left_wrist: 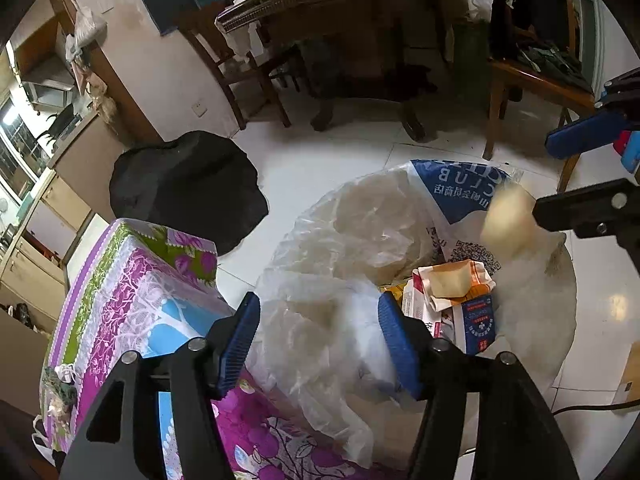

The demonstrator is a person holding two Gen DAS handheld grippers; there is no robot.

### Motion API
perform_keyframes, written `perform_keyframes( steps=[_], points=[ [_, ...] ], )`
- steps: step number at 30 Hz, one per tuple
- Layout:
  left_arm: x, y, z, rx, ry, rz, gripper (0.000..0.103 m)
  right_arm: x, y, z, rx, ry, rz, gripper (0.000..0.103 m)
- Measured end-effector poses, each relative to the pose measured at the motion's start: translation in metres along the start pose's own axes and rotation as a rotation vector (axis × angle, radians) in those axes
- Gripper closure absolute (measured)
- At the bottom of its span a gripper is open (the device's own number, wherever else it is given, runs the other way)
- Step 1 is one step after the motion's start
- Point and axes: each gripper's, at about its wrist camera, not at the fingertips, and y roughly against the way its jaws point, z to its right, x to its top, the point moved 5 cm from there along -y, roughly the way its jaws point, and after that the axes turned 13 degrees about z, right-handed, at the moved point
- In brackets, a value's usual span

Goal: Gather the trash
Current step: 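Open both tools to drop the packet and sponge into the bag, then return both tools to the table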

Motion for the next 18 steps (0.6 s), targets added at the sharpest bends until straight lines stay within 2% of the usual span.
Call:
perform_keyframes(
  steps=[18],
  points=[
    [-0.002,0.012,-0.011,0.018,0.040,0.027,0.041,0.004,0.008,-0.009,-0.016,-0.010,0.022,0.053]
  ],
)
